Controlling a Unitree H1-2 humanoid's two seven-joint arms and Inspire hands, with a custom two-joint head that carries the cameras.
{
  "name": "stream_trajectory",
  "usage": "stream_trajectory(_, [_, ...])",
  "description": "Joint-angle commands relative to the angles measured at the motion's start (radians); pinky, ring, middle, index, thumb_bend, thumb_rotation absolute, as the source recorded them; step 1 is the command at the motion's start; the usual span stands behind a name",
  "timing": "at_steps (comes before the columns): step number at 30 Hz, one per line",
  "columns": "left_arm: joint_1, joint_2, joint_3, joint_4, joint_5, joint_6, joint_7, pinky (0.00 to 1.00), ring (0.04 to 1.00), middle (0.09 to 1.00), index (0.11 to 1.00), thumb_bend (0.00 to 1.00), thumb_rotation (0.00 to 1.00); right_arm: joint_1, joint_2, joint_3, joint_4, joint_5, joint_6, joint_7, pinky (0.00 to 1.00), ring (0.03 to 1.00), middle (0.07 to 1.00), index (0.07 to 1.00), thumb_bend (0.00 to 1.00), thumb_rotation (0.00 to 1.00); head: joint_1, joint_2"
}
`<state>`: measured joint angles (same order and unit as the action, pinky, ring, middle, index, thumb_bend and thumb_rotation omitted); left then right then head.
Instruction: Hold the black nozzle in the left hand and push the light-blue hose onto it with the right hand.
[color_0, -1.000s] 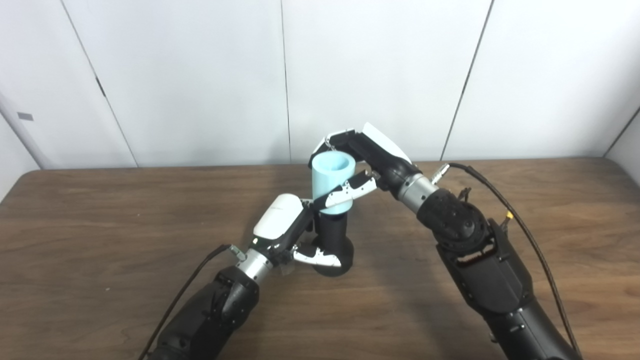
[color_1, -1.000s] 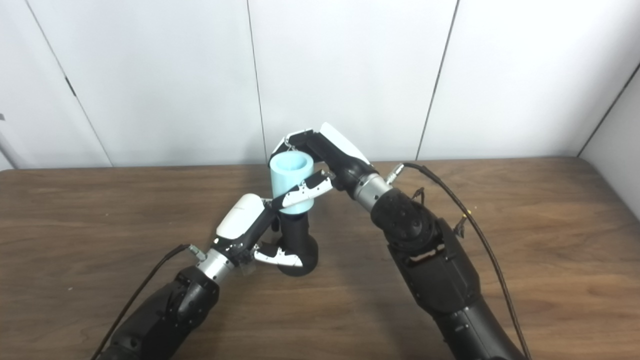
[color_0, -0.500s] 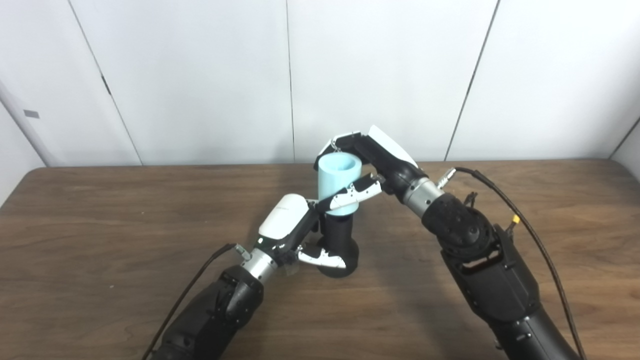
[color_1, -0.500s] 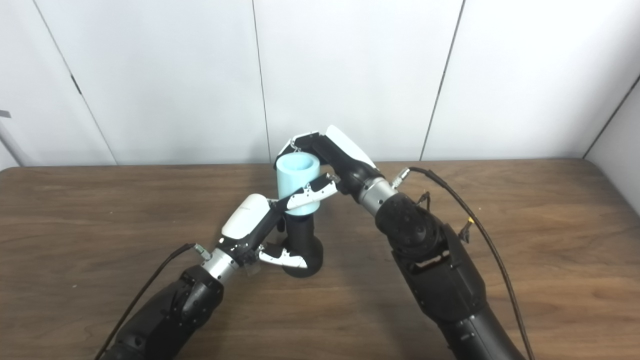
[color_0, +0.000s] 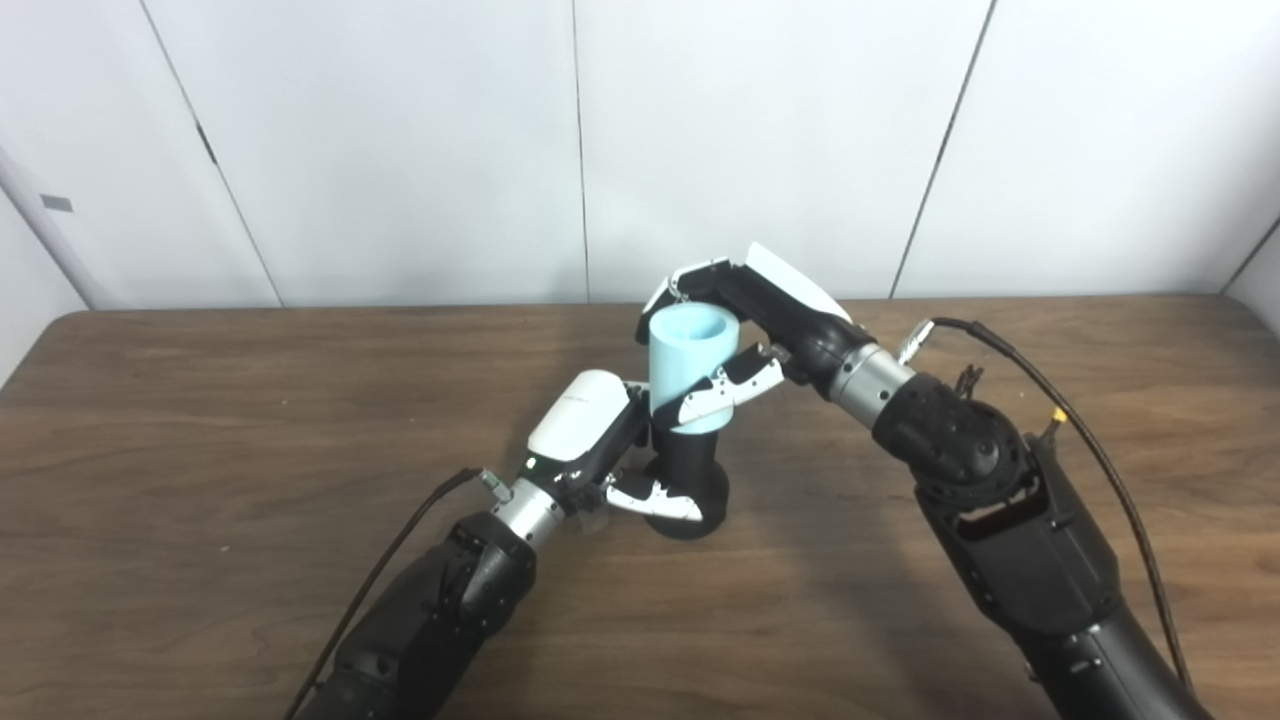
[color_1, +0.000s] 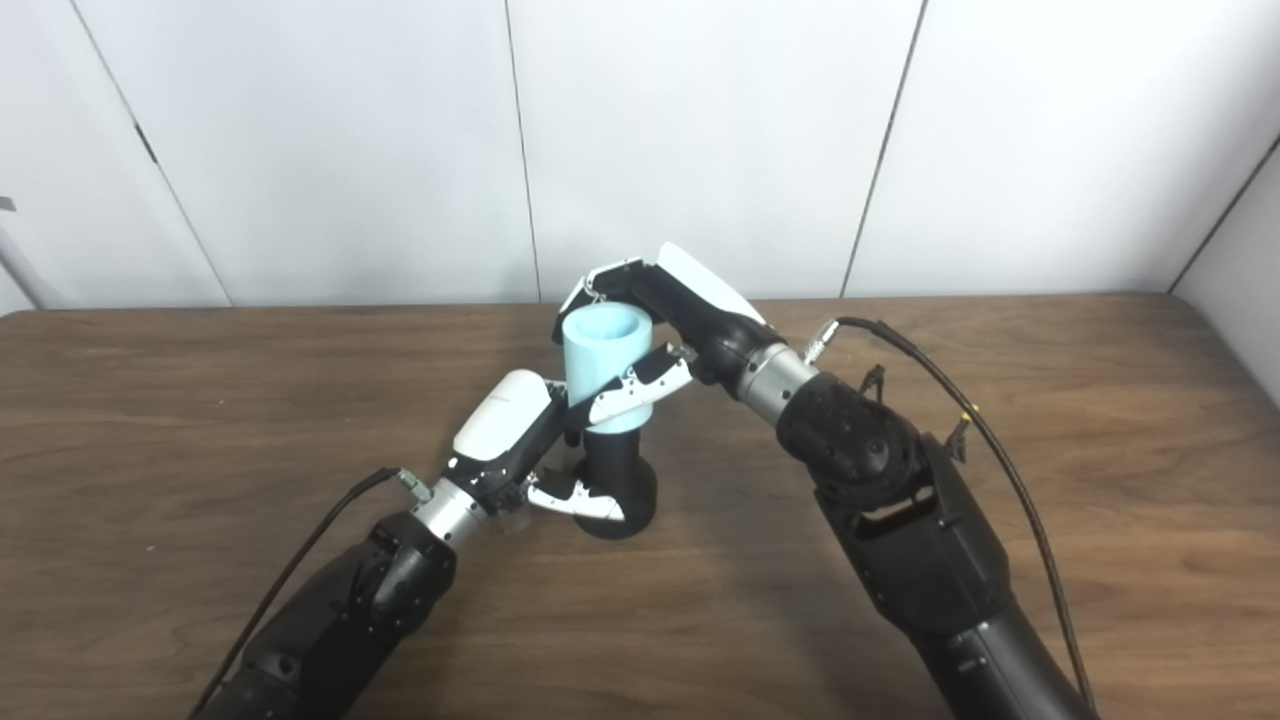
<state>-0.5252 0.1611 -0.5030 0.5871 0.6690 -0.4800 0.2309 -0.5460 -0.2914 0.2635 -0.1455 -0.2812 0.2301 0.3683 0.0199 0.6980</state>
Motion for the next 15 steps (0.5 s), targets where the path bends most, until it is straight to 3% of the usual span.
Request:
stream_trajectory(1, [0.122,-0.009,-0.025,0.073,0.011,0.030,-0.023,0.33,0.393,0.477,0.506,0.50,0.00,-0.018,-0.012,-0.003,-0.028,0.005,-0.010,0.014,0.33,0.417,0.475,0.509,0.52,0.00,0.002,0.003])
stream_trajectory(15, [0.122,-0.010,-0.013,0.071,0.006,0.027,-0.032,0.33,0.393,0.477,0.506,0.50,0.00,-0.024,-0.012,-0.003,-0.040,0.001,0.000,0.029,0.33,0.419,0.477,0.506,0.52,0.00,0.003,0.014])
